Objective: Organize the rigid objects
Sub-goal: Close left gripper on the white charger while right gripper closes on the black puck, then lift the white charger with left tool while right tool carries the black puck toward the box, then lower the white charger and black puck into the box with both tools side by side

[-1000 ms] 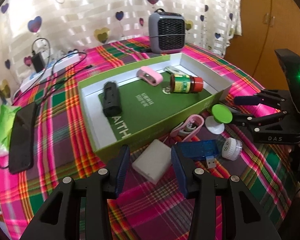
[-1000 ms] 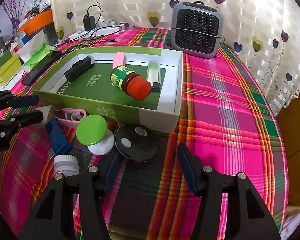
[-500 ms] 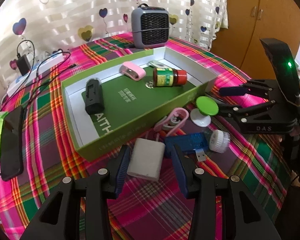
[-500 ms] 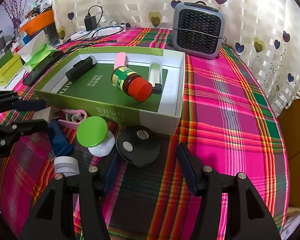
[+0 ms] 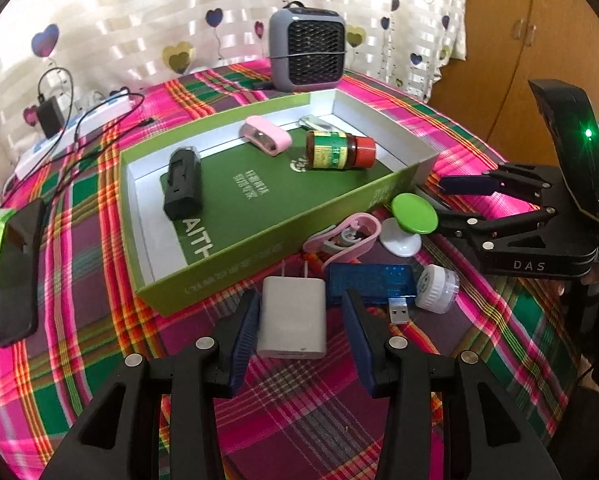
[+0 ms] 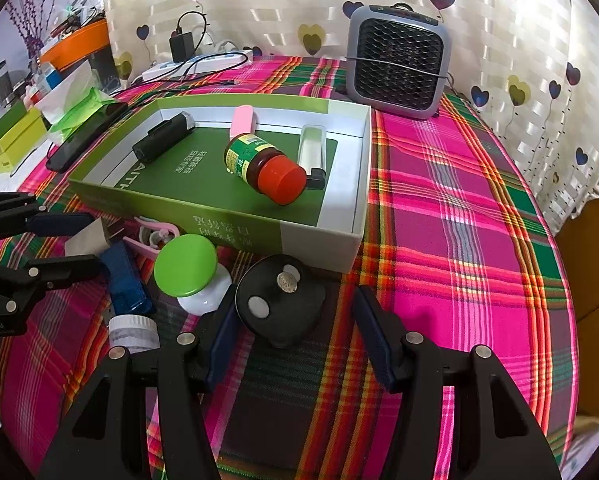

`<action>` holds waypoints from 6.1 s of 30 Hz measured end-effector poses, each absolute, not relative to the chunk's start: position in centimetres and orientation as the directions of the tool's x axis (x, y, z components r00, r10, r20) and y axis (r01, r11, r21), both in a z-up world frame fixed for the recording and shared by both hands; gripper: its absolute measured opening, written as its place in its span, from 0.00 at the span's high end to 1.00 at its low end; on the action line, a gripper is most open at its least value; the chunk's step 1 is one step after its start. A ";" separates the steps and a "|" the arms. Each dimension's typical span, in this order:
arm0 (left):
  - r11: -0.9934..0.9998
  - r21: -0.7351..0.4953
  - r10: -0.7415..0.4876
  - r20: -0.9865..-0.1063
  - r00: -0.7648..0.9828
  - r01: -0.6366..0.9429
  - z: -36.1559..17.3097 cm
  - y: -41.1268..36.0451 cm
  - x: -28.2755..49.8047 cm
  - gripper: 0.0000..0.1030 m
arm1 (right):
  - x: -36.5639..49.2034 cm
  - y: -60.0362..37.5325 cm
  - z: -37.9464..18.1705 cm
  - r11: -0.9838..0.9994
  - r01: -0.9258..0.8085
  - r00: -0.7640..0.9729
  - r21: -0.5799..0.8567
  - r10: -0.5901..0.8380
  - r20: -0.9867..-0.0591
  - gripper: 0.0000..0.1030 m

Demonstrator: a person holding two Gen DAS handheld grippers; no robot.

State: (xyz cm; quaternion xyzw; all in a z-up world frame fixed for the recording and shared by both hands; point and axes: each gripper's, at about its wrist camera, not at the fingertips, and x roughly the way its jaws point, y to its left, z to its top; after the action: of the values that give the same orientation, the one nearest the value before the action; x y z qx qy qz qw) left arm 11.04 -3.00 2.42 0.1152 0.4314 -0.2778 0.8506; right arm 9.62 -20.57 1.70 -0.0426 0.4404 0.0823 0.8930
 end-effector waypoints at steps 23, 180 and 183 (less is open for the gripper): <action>0.866 -0.023 -0.303 -0.819 0.487 0.499 1.7 -2.9 11.7 0.59 | 9.8 -21.4 1.8 0.987 -0.160 0.606 0.032 0.124 -0.786 0.56; 0.935 -0.087 -0.285 -0.763 0.581 0.345 2.7 -1.7 17.7 0.69 | 25.0 -11.1 2.7 0.911 -0.392 0.472 0.130 0.320 -0.821 0.65; 0.934 -0.087 -0.285 -0.765 0.577 0.346 2.6 -1.7 17.8 0.69 | 25.0 -11.0 2.6 0.913 -0.389 0.470 0.125 0.313 -0.825 0.65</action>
State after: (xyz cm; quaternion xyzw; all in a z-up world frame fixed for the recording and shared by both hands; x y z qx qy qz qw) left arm 17.78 -1.71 2.59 0.0360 0.4241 -0.1777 0.8873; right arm 25.03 -11.01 2.61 -0.0402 0.4722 0.2051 0.8564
